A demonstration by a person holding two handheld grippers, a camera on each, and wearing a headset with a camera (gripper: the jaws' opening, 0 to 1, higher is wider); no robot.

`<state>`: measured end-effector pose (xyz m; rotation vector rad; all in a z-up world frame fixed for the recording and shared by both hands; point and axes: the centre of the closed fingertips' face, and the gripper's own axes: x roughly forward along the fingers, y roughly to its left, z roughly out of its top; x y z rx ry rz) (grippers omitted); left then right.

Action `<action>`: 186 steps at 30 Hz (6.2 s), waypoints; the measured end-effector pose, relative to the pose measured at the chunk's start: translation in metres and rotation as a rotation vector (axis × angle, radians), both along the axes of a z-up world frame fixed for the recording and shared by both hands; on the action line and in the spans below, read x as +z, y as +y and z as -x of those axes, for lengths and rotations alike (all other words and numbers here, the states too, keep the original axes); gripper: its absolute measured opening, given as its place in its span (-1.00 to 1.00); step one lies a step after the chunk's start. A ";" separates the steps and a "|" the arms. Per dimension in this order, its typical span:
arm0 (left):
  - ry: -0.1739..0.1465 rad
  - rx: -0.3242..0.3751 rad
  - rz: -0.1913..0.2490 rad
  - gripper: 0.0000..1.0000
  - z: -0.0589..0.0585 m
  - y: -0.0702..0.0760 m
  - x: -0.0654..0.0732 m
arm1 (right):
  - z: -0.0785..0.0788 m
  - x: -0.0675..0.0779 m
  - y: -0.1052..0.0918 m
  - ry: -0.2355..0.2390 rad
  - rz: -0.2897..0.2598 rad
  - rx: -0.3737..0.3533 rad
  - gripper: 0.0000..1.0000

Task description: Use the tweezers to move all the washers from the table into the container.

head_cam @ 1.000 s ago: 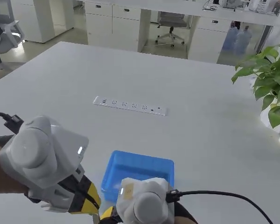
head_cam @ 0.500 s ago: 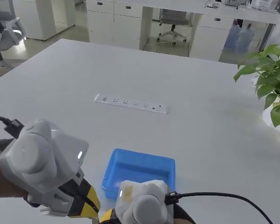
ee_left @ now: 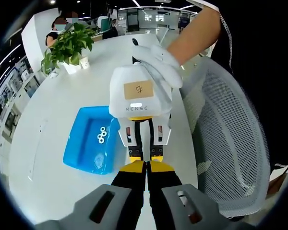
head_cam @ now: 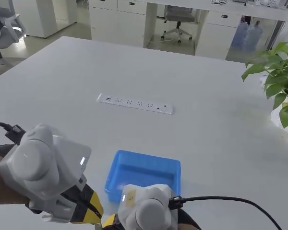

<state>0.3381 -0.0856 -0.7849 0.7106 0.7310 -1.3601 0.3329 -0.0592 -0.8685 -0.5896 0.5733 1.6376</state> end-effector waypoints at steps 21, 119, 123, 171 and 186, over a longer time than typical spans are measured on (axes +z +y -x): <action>0.008 0.002 0.004 -0.93 -0.001 -0.001 -0.004 | -0.002 0.000 0.002 -0.003 -0.012 0.004 -0.74; -0.126 -0.080 0.033 -0.93 -0.061 -0.031 0.078 | -0.074 0.082 -0.024 -0.191 -0.085 -0.062 -0.81; -0.128 -0.082 0.039 -0.93 -0.069 -0.033 0.077 | -0.082 0.081 -0.027 -0.192 -0.084 -0.076 -0.81; -0.045 -0.071 0.020 -0.92 -0.124 -0.042 0.008 | -0.130 0.010 -0.043 -0.091 0.033 -0.138 -0.79; -0.048 -0.066 0.028 -0.93 -0.121 -0.041 0.014 | -0.128 0.015 -0.043 -0.101 0.028 -0.138 -0.80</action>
